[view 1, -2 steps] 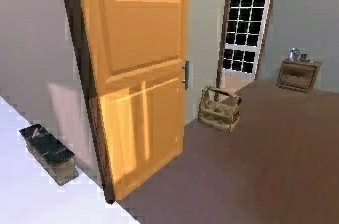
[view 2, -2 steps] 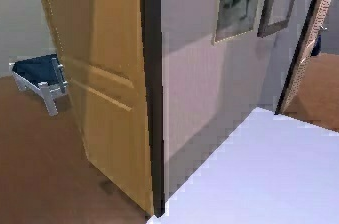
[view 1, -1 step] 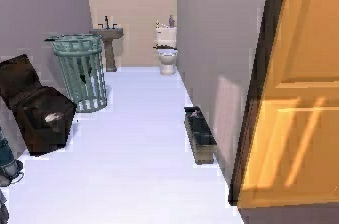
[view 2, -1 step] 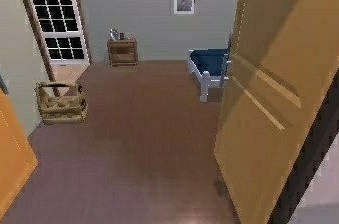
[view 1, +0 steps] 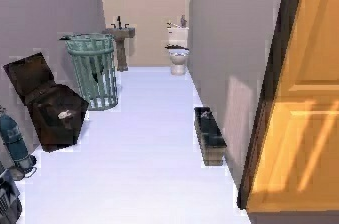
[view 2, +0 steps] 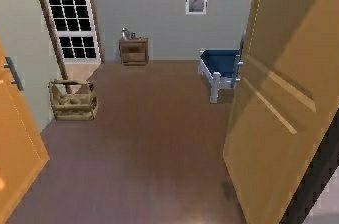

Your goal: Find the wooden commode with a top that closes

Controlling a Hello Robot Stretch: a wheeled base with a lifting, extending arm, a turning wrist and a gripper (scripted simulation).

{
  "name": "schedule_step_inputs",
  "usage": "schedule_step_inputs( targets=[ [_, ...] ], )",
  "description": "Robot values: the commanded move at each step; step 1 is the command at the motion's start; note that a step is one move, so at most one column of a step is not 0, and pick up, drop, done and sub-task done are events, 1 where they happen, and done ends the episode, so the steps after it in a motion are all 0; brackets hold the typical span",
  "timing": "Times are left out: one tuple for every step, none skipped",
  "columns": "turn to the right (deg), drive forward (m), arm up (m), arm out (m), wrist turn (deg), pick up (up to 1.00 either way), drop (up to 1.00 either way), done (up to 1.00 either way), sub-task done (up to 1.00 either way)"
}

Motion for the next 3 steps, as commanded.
schedule_step_inputs(
  targets=[
    [0.0, 0.30, 0.00, 0.00, 0.0, 0.00, 0.00, 0.00, 0.00],
    [-42.0, 0.00, 0.00, 0.00, 0.0, 0.00, 0.00, 0.00, 0.00],
    [0.0, 0.25, 0.00, 0.00, 0.0, 0.00, 0.00, 0.00, 0.00]
  ],
)
